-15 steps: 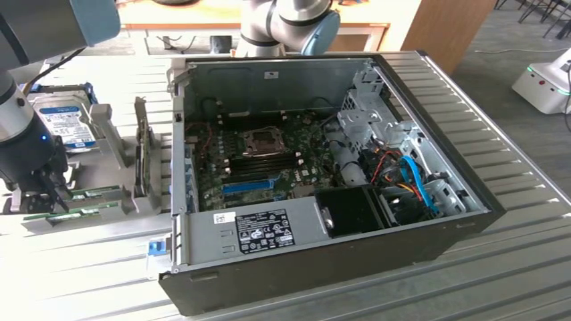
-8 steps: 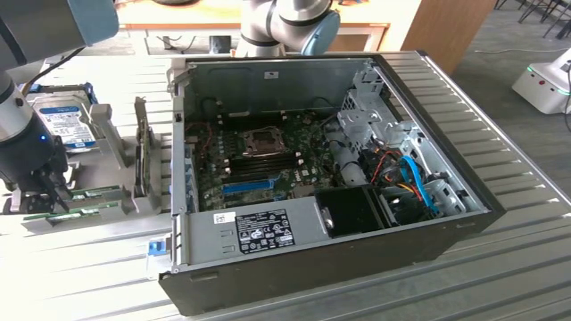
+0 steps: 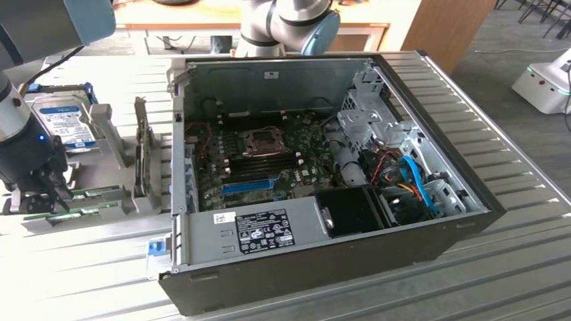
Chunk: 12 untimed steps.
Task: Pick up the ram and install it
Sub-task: 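Pick up the ram and move it above insertion slot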
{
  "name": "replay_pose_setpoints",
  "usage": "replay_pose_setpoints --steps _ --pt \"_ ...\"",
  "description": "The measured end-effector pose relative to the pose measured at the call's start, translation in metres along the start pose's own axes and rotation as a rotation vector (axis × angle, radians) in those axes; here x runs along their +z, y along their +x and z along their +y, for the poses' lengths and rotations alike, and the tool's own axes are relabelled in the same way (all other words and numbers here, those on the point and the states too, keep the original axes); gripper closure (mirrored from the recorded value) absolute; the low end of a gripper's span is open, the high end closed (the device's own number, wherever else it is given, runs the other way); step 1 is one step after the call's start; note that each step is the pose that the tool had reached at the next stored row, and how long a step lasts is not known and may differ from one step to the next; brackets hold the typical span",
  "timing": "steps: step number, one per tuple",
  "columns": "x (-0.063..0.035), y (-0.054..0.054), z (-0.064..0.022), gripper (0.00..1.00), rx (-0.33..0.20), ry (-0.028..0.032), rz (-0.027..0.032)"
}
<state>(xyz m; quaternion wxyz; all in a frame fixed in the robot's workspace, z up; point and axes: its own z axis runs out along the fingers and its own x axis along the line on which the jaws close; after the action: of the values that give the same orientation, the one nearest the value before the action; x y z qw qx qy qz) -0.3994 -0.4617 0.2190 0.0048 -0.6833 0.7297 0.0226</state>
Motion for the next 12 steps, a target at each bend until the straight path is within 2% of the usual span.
replay_pose_setpoints --steps 4,12 --pt "0.0000 -0.0001 -0.0012 0.69 0.000 0.0000 0.0000" --pt "-0.0002 -0.0006 -0.0092 0.69 0.000 0.0000 0.0000"
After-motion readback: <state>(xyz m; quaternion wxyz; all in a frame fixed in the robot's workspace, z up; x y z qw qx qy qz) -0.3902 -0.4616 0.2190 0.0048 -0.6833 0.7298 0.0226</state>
